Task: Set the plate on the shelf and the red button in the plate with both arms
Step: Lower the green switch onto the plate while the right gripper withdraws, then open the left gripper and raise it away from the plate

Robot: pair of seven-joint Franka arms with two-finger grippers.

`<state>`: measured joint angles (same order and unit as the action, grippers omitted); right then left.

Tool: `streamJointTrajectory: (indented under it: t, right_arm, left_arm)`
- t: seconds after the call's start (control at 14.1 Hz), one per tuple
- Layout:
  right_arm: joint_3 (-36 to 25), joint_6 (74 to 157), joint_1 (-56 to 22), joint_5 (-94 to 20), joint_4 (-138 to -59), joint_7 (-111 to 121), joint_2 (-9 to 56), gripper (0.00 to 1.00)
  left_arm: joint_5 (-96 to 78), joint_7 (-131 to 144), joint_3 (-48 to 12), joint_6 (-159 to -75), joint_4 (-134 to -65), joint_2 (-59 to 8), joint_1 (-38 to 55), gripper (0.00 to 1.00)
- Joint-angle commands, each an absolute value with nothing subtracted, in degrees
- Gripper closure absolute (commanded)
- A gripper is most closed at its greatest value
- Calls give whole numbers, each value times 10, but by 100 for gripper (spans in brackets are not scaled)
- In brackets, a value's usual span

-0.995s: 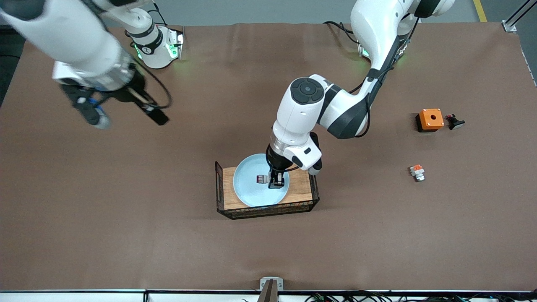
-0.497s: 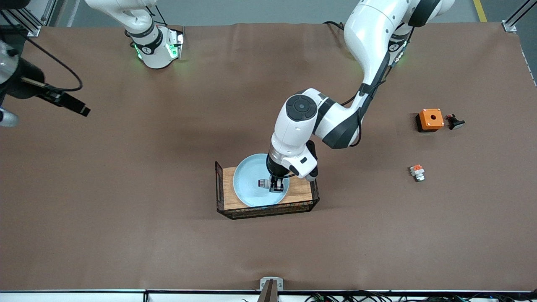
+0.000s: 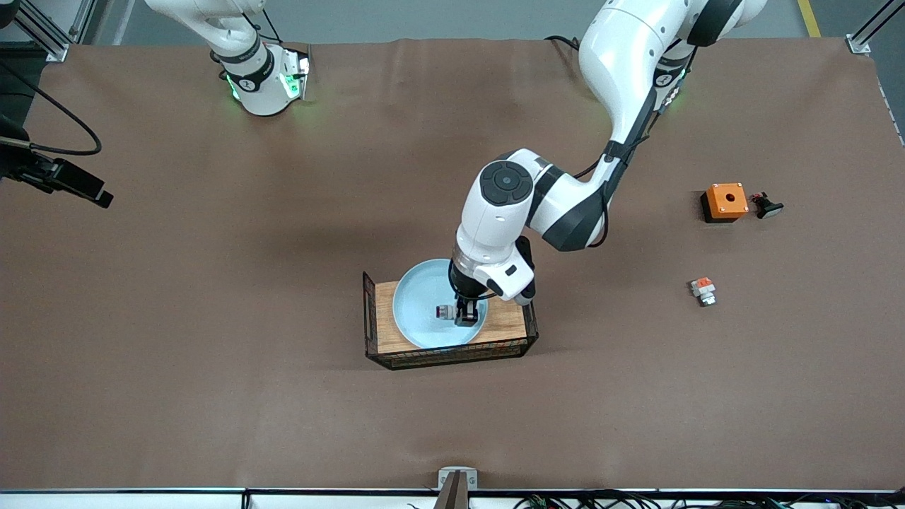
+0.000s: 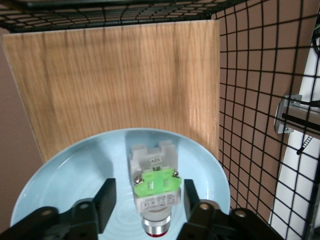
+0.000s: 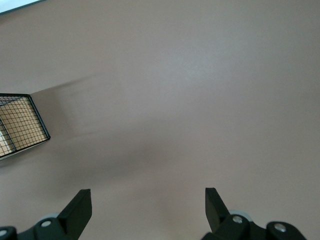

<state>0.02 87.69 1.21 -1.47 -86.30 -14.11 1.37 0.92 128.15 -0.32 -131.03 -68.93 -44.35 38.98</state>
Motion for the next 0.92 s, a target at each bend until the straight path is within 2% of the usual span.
streamJointTrajectory:
  t: [0.0, 0.5, 0.85]
  right_arm:
    - [11, 890, 23, 0, -867, -93, 3, 0]
    - [12, 892, 20, 31, -863, -38, 4, 0]
    - [12, 892, 20, 29, -862, -33, 4, 0]
  left_arm:
    - [7, 1265, 0, -1267, -683, -422, 394, 0]
    - [-26, 1015, 2, -1042, -683, -285, 350, 0]
    - [-57, 704, 3, -929, -686, -230, 239, 0]
